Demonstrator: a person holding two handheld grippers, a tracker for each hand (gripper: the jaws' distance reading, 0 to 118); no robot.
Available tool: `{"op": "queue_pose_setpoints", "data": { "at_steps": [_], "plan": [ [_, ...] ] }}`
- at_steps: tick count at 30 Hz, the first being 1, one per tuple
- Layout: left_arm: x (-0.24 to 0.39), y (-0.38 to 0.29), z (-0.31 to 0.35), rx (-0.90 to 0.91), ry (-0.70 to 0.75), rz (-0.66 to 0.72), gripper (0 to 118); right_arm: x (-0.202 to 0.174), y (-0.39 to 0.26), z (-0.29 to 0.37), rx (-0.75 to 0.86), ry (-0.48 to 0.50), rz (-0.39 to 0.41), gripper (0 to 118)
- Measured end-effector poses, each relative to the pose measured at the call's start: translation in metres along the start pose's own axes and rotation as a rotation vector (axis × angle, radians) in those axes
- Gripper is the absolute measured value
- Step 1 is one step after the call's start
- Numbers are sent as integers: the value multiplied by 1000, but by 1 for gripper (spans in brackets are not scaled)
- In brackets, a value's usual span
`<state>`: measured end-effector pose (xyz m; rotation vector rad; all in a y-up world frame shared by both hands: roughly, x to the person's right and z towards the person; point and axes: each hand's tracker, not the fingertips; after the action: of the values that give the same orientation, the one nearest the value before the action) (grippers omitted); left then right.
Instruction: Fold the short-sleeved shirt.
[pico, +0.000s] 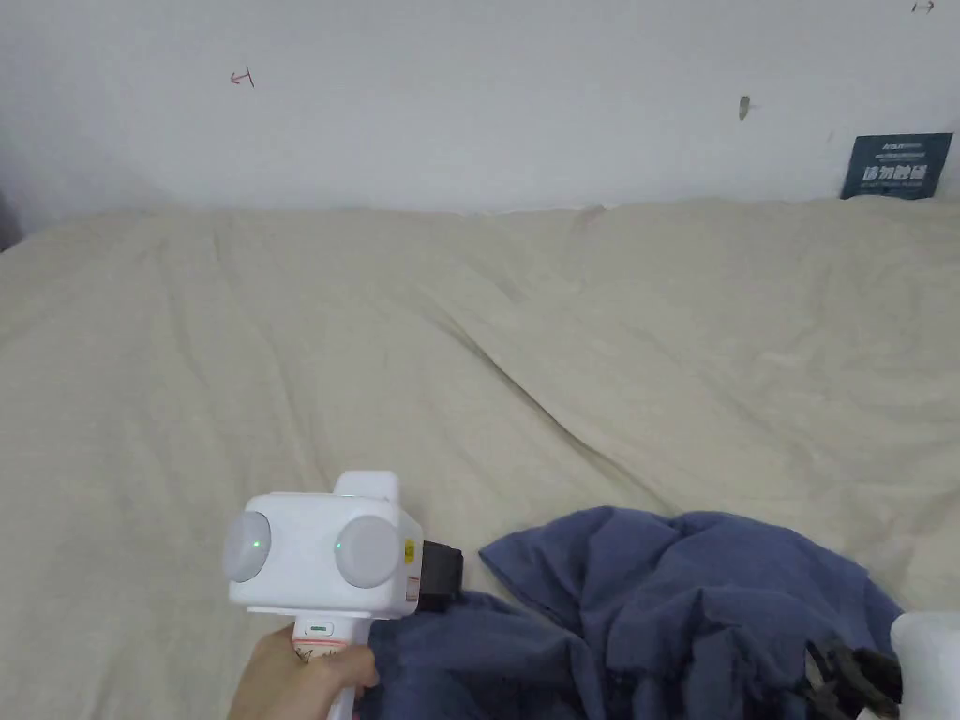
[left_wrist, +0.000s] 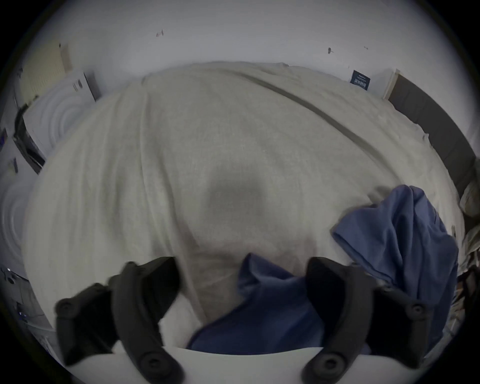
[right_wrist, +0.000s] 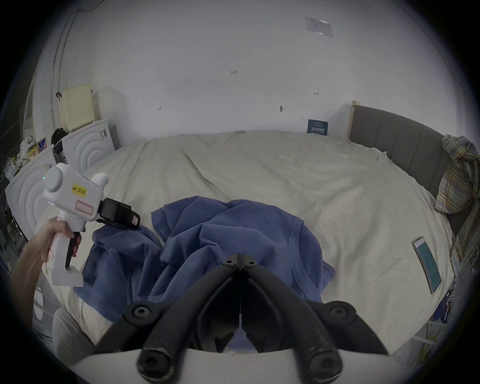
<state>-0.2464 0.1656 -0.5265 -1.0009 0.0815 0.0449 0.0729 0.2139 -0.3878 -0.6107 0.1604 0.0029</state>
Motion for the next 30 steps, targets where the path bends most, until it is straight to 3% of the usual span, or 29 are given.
{"op": "queue_pose_setpoints", "data": {
  "at_steps": [1, 2, 3, 8, 12, 13, 17, 20, 21, 27, 29, 30],
  "plan": [
    [3, 1, 4, 4, 0, 16, 53, 0, 0, -1, -2, 2, 1, 0],
    [7, 2, 9, 13, 42, 31, 20, 1, 0, 0, -4, 2, 2, 0],
    [8, 3, 15, 25, 82, 3, 5, 1, 0, -1, -6, 2, 3, 0],
    [-1, 5, 27, 41, 14, 40, 5, 11, 19, 1, -18, 64, 18, 0],
    [-8, 6, 39, 65, -16, 71, 5, 25, 55, -7, -18, 187, -43, 0],
    [-10, 6, 41, 65, -23, 78, 5, 25, 64, -10, -11, 183, -32, 0],
    [-13, 2, 52, 85, -36, 85, 5, 15, 107, -49, -84, 230, 147, 3],
    [-12, -3, 62, 105, -54, 76, 5, 8, 126, -96, -213, 275, 182, 77],
    [-12, -4, 64, 111, -58, 70, 5, 4, 131, -115, -269, 303, 183, 95],
    [-11, -4, 63, 109, -61, 57, 5, -16, 133, -197, -454, 280, 248, 94],
    [-11, -5, 64, 111, -65, 50, 5, -20, 127, -216, -504, 236, 217, 94],
    [-11, -5, 64, 110, -66, 48, 5, -20, 123, -226, -535, 260, 235, 94]
  ]
}}
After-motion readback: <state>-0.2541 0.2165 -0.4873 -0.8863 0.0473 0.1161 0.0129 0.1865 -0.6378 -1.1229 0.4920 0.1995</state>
